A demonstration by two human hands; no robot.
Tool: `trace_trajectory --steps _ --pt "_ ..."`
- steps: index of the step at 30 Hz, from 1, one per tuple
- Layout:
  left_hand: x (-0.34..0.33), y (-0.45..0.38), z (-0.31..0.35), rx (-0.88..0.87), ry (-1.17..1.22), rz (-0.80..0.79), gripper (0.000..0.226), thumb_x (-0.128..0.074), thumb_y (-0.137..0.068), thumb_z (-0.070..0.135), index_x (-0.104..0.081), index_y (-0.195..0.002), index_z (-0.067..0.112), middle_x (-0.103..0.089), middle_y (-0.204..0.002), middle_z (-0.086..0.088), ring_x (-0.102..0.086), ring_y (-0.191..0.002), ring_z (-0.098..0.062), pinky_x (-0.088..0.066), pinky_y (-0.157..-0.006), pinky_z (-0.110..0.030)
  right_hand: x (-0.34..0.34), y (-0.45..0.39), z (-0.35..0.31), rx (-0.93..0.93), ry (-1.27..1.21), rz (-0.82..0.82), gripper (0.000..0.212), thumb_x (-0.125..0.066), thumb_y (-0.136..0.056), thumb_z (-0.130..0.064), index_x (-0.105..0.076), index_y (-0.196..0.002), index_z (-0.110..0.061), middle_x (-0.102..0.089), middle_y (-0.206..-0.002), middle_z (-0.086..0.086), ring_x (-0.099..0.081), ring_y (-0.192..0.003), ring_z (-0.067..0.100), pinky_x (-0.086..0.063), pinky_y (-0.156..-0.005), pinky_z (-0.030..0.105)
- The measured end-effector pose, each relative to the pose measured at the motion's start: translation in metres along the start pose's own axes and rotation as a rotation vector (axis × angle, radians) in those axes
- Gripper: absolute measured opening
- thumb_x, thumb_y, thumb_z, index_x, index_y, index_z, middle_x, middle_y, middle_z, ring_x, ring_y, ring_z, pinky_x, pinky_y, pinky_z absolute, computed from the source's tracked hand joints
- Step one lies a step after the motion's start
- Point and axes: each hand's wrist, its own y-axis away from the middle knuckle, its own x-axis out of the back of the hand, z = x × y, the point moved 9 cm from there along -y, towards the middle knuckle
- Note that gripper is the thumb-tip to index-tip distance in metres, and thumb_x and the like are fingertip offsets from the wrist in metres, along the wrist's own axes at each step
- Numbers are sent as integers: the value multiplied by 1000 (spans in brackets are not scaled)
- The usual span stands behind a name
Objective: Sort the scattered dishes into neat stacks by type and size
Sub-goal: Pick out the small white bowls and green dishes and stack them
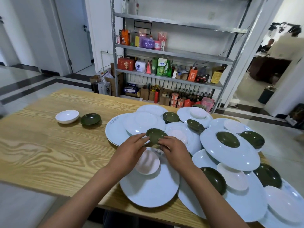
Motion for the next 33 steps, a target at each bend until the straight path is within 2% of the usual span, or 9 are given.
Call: trace_trajectory --steps 7,11,14,16,18,20,22,29,33 --pt "38 -4 -11 7 23 171 33 -62 -90 17 -63 -123 19 -55 -135 1 -58 -115 -15 -50 -88 -29 0 -27 -41 137 0 43 25 -56 -94 -10 -73 -113 -16 -68 -121 -5 -48 -127 11 -39 -102 24" --pt "57 1 -27 32 -1 243 26 -56 -89 24 -69 -111 16 -63 -123 1 -61 -108 -14 -52 -86 -30 -17 -35 -74 225 13 12 27 -55 -95 -10 -72 -113 -17 -67 -122 -6 -46 -128 10 -33 -98 16" --pt "73 9 -41 63 -25 296 25 -57 -87 23 -71 -105 13 -66 -115 0 -63 -103 -14 -49 -86 -25 -32 -42 -95 258 7 -8 27 -54 -95 -9 -72 -113 -17 -67 -121 -7 -46 -128 10 -33 -99 17" --pt "83 16 -53 95 -38 327 24 -58 -87 23 -71 -104 13 -67 -113 0 -62 -102 -13 -45 -87 -20 -41 -47 -108 271 -1 -15 30 -54 -94 -7 -69 -118 -18 -64 -127 -6 -42 -131 11 -33 -106 22" --pt "93 22 -68 124 -31 371 20 -61 -87 20 -71 -103 12 -67 -112 1 -61 -101 -10 -42 -88 -17 -49 -50 -120 272 -14 -21 42 -54 -93 -6 -58 -132 -20 -51 -142 -6 -34 -137 10 -25 -113 22" --pt "102 26 -81 141 -38 406 15 -66 -87 13 -71 -101 10 -67 -109 1 -60 -99 -9 -41 -89 -15 -57 -52 -125 244 -53 -28 53 -52 -93 -8 -43 -143 -22 -37 -151 -8 -25 -141 8 -16 -112 17" --pt "110 29 -96 162 -64 425 15 -67 -86 10 -71 -101 9 -67 -107 1 -60 -98 -9 -41 -87 -15 -68 -56 -125 209 -71 -48 56 -52 -93 -12 -37 -146 -23 -32 -154 -8 -21 -142 7 -12 -110 15" --pt "119 20 -164 316 -130 416 13 -68 -85 9 -72 -97 7 -69 -100 -2 -62 -92 -20 -40 -77 -21 -102 -76 -119 141 -61 -126 56 -53 -93 -20 -35 -146 -22 -34 -153 -5 -25 -142 12 -21 -116 27" --pt "111 10 -204 411 -136 394 15 -66 -86 9 -72 -99 7 -68 -103 -5 -61 -96 -24 -39 -79 -25 -117 -89 -117 115 -55 -161 55 -52 -95 -25 -34 -147 -25 -32 -153 -8 -24 -142 11 -23 -117 30"
